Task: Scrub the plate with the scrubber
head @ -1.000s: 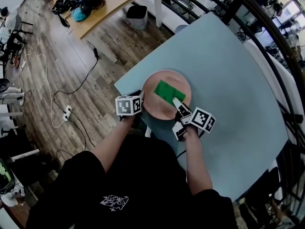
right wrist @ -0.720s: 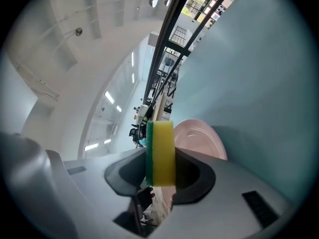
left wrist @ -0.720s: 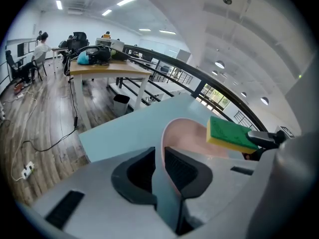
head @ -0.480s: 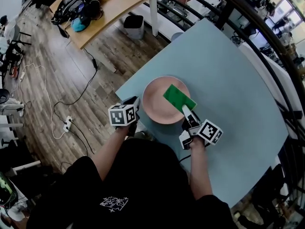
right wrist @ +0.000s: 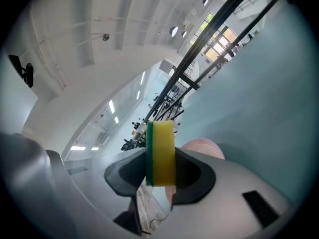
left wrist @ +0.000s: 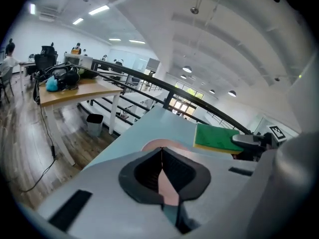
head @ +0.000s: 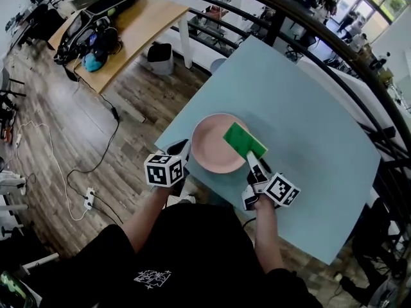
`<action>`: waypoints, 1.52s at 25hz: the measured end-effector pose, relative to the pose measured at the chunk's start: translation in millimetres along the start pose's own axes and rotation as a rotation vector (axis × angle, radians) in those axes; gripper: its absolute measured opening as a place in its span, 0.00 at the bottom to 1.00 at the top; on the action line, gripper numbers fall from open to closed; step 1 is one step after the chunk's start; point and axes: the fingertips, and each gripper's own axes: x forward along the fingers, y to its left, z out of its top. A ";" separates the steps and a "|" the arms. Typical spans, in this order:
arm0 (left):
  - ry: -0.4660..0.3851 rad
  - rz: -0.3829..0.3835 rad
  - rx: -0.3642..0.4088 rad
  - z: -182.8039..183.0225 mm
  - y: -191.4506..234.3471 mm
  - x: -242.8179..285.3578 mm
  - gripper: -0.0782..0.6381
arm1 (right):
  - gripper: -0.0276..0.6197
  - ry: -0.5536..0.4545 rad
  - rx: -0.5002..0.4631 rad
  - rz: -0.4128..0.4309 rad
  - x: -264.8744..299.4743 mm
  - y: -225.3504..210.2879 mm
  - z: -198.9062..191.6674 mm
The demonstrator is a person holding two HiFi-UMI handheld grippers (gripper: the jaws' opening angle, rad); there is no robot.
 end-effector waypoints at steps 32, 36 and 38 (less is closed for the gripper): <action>-0.304 -0.193 0.227 81.6 -38.0 -131.5 0.12 | 0.24 -0.375 -0.581 -0.201 -104.9 155.0 26.2; -0.342 -0.176 0.234 89.7 -48.9 -136.2 0.12 | 0.24 -0.386 -0.643 -0.210 -118.9 157.4 41.9; -0.369 -0.165 0.232 98.2 -51.2 -138.4 0.12 | 0.24 -0.398 -0.679 -0.214 -123.2 162.0 49.2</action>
